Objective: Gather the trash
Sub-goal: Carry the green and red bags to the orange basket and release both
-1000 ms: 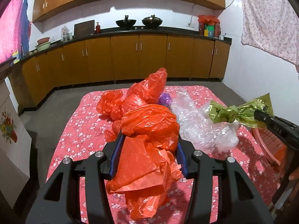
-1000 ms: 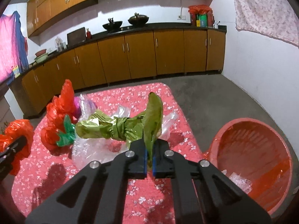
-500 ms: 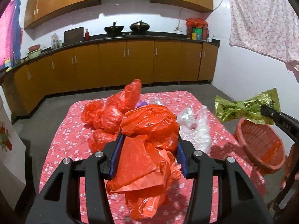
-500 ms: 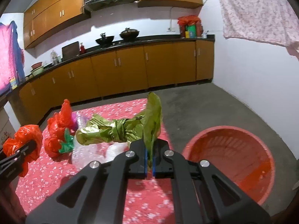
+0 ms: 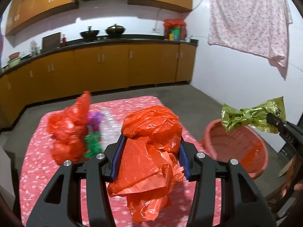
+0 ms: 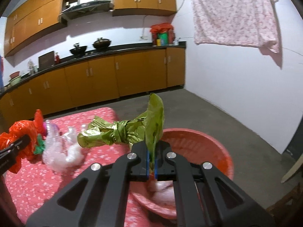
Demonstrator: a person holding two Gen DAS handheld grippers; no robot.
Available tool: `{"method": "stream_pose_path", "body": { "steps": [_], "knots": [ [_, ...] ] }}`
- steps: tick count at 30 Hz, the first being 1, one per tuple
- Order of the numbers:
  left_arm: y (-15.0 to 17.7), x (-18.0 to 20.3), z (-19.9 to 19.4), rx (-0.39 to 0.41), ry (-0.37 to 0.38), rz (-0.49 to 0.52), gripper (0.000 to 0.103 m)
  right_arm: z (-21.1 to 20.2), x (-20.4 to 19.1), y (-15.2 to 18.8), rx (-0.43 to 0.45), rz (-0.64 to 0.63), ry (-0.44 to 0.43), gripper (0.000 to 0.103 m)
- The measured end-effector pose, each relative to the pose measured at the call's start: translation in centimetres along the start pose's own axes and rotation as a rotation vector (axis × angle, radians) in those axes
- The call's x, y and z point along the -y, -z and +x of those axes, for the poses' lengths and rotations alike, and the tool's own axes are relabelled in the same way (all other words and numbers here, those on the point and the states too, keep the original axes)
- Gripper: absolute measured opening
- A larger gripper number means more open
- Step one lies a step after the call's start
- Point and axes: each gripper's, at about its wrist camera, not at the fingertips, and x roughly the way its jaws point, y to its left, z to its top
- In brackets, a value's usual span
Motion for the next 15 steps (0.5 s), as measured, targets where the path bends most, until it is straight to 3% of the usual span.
{"method": "stream_pose_path", "body": {
  "steps": [15],
  "knots": [
    [-0.6, 8.1, 3.0, -0.030, 0.165, 0.093, 0.050, -0.2, 5.8, 1.6, -0.010, 0.055, 0.167, 0.005]
  ]
}}
